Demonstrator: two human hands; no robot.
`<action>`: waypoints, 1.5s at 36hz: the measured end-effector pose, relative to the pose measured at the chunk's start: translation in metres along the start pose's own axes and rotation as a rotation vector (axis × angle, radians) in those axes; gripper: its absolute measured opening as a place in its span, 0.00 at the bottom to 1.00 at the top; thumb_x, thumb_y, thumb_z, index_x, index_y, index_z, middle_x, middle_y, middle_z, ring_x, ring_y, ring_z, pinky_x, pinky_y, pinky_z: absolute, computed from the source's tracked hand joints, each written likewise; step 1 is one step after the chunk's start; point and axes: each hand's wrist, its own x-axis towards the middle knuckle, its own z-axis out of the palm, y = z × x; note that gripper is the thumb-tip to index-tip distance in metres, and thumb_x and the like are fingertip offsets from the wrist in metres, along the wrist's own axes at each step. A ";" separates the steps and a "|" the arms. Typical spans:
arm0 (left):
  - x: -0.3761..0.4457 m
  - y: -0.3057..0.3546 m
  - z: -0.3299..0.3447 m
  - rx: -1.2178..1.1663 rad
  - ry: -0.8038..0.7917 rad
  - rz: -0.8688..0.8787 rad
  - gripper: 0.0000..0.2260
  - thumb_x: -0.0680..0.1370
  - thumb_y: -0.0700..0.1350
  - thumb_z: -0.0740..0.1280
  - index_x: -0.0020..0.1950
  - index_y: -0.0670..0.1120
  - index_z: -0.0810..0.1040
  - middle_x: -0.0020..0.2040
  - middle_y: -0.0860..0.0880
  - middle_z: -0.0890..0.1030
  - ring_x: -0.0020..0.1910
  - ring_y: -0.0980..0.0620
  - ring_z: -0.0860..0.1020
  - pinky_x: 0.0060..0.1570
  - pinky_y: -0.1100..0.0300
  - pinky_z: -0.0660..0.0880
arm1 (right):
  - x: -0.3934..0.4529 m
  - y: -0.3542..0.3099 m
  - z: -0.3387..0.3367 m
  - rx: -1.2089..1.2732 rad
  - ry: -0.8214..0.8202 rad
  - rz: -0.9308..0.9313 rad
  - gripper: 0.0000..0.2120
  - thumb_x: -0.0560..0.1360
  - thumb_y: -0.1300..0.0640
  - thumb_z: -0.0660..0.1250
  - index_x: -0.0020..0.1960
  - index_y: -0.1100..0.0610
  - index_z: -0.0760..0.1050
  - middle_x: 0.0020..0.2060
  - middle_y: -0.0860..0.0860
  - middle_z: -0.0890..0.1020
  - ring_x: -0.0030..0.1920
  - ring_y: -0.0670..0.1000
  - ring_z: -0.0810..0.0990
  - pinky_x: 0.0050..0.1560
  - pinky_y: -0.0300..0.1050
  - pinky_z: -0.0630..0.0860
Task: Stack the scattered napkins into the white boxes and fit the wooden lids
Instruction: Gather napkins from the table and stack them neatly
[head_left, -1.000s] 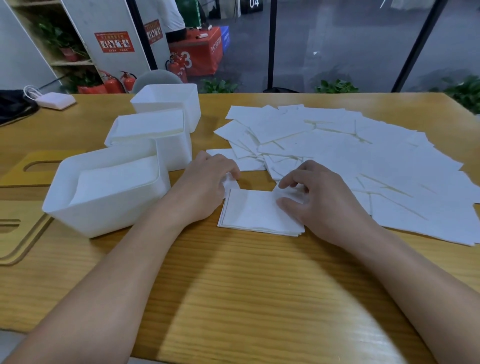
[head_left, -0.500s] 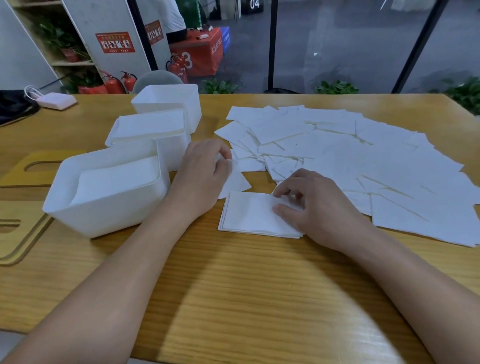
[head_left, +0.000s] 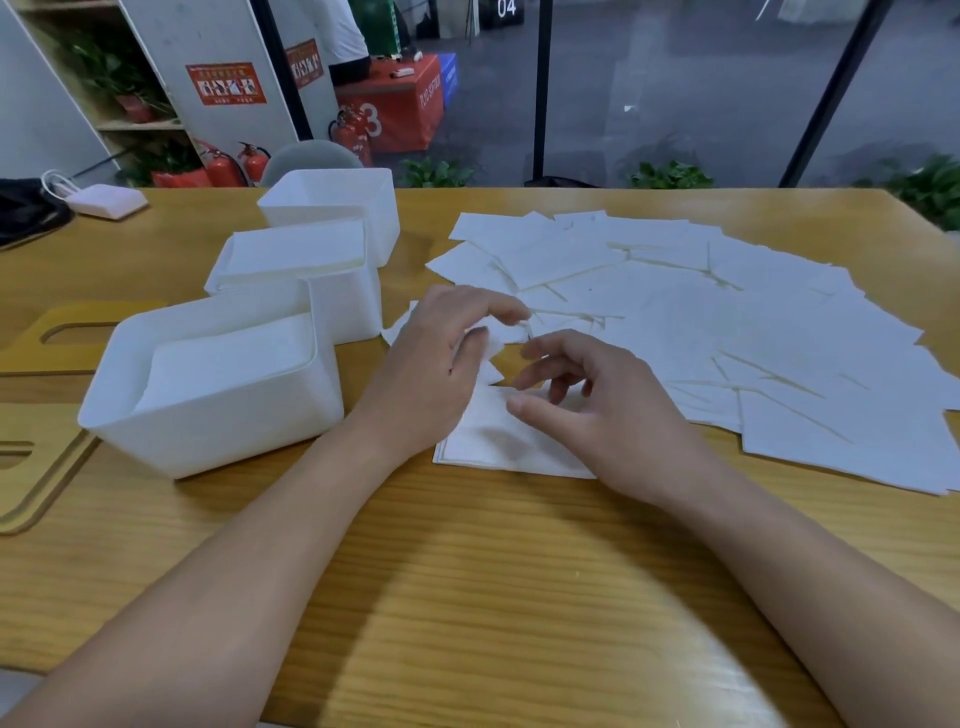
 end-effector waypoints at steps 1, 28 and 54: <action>0.001 -0.003 -0.003 0.030 0.003 -0.038 0.22 0.85 0.32 0.59 0.68 0.54 0.82 0.65 0.59 0.81 0.73 0.59 0.71 0.70 0.72 0.64 | -0.001 0.001 0.000 -0.041 0.001 -0.007 0.15 0.77 0.44 0.77 0.62 0.42 0.80 0.52 0.36 0.85 0.51 0.41 0.82 0.49 0.29 0.71; 0.003 -0.040 -0.007 0.465 -0.149 -0.067 0.08 0.86 0.44 0.63 0.58 0.56 0.78 0.66 0.59 0.74 0.69 0.53 0.64 0.70 0.52 0.61 | -0.003 0.014 0.000 -0.264 -0.139 -0.092 0.09 0.78 0.44 0.76 0.57 0.42 0.83 0.55 0.38 0.79 0.52 0.42 0.79 0.48 0.34 0.73; -0.005 0.008 -0.004 0.027 -0.201 0.006 0.37 0.84 0.51 0.72 0.85 0.71 0.53 0.59 0.60 0.77 0.63 0.57 0.76 0.65 0.60 0.72 | 0.002 0.005 -0.012 0.062 0.178 -0.050 0.06 0.81 0.50 0.74 0.45 0.48 0.85 0.41 0.47 0.86 0.39 0.51 0.79 0.40 0.47 0.75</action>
